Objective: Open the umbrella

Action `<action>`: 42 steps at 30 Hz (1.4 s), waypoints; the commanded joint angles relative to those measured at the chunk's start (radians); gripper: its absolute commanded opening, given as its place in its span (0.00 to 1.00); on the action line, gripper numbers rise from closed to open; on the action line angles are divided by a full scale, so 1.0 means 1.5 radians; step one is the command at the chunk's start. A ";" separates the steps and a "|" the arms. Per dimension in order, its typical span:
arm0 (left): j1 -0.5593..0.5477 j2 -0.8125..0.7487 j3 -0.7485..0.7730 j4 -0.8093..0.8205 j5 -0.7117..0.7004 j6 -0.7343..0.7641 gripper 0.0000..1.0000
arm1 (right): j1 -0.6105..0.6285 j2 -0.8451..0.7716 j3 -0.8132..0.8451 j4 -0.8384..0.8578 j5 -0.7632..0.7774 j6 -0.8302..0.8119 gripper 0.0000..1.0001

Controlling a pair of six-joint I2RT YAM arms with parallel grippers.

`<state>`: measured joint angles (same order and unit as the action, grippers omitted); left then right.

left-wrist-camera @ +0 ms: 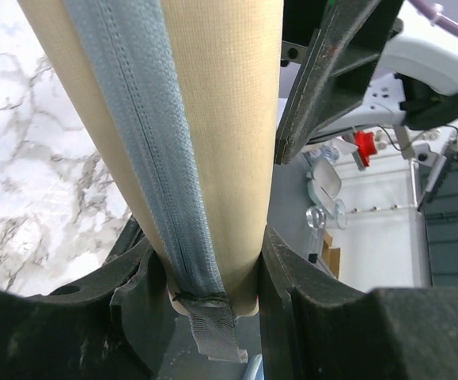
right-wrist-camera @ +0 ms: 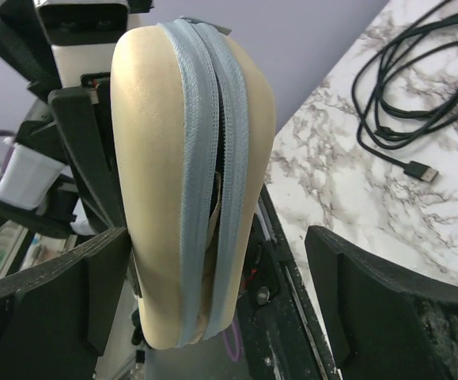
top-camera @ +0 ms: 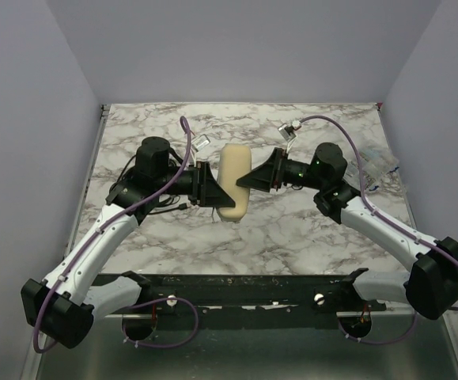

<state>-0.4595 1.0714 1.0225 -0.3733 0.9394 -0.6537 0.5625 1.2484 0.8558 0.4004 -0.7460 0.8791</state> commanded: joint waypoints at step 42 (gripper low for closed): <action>-0.093 0.087 0.012 -0.052 -0.285 0.101 0.99 | -0.003 0.074 0.131 -0.493 0.395 -0.080 0.01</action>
<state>-0.5613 1.1641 1.0416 -0.4671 0.6178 -0.5259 0.5560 1.3258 1.0145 -0.1699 -0.3027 0.7563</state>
